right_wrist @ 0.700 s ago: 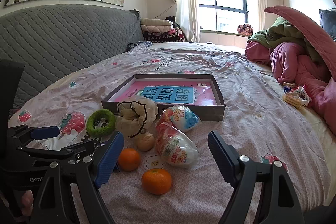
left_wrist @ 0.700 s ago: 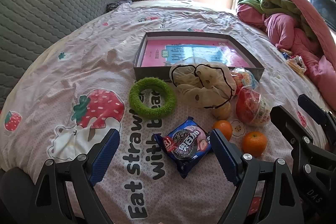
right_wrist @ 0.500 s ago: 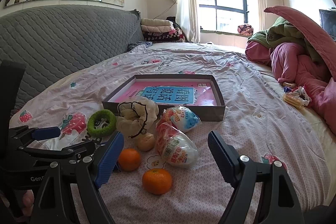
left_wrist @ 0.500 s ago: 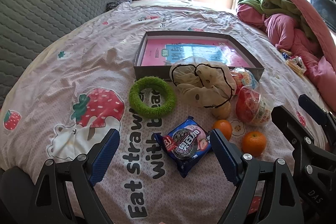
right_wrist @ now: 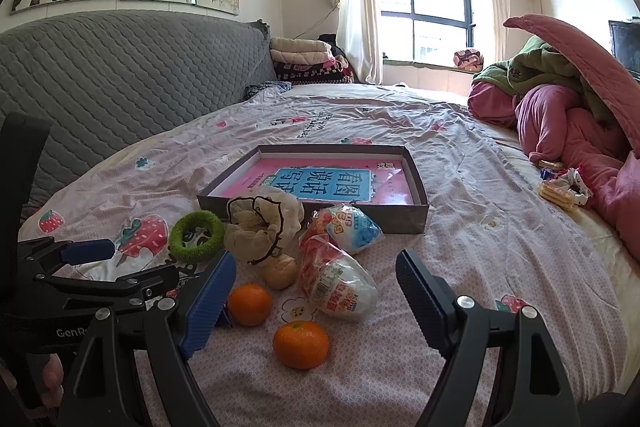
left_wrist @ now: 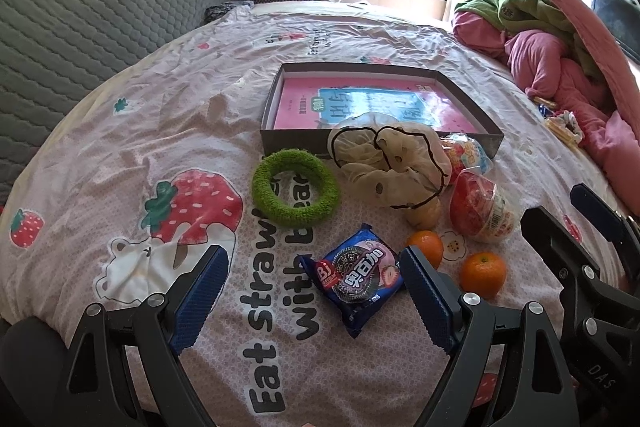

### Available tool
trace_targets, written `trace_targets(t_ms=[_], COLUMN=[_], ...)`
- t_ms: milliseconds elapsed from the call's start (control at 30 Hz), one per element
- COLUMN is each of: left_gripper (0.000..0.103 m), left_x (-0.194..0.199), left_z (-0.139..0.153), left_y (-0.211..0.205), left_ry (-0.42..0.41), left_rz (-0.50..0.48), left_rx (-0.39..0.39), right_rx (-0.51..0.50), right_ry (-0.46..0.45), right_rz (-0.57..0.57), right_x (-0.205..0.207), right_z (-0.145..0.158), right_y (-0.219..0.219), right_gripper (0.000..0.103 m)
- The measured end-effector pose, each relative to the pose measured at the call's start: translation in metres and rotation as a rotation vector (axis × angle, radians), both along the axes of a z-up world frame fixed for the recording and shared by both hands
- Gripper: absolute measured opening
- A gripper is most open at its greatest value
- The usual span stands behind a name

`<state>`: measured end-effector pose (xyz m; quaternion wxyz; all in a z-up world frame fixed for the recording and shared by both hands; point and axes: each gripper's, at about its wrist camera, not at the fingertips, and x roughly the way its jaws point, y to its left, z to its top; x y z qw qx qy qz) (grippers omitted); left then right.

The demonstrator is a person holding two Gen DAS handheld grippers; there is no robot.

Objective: Organize objects
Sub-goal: 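Move left gripper to the blue cookie pack while right gripper approaches an orange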

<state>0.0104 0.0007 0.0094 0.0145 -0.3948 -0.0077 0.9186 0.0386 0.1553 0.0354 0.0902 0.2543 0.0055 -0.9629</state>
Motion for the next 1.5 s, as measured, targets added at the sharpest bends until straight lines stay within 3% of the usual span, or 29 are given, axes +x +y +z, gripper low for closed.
trace_targets(t_ms=[1100, 1500], left_gripper=[0.088, 0.088], left_x=[0.007, 0.007], left_z=[-0.03, -0.034], left_y=[0.002, 0.0], left_ry=[-0.128, -0.116], left_rz=[-0.129, -0.154], left_rx=[0.01, -0.007], right_rx=[0.019, 0.036], right_ry=[-0.154, -0.188], right_rz=[0.059, 0.075], right_x=[0.011, 0.009], right_z=[-0.025, -0.033], right_y=[0.003, -0.001], right_gripper=[0.082, 0.082])
